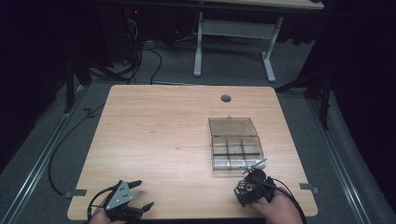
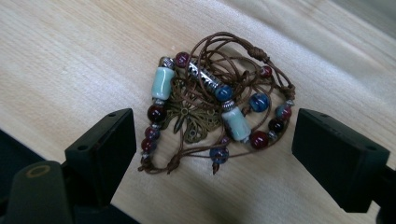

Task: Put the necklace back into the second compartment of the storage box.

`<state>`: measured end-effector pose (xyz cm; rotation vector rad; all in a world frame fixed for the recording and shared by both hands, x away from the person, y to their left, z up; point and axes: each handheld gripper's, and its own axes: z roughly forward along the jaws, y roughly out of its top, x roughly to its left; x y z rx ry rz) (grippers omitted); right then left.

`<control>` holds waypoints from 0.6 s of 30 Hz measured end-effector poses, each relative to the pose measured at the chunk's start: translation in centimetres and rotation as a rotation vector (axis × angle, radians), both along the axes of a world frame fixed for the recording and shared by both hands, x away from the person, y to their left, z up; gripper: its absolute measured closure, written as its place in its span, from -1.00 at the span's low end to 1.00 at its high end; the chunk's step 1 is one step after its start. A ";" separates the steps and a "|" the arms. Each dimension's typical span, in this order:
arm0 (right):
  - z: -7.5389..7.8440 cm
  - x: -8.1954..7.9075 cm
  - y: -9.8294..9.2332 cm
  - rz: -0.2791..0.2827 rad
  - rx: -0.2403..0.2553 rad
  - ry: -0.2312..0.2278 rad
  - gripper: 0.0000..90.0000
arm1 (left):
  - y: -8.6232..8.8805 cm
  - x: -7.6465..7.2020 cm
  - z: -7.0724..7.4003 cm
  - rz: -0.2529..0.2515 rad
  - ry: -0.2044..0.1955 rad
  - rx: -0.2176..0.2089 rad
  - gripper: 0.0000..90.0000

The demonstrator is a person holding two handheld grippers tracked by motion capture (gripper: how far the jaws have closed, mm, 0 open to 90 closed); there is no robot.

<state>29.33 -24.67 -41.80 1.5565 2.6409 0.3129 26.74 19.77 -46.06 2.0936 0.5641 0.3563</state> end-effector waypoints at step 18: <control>0.1 0.1 0.7 0.038 -0.039 -0.021 0.28 | 0.0 0.0 0.0 -0.002 -0.001 0.004 -0.66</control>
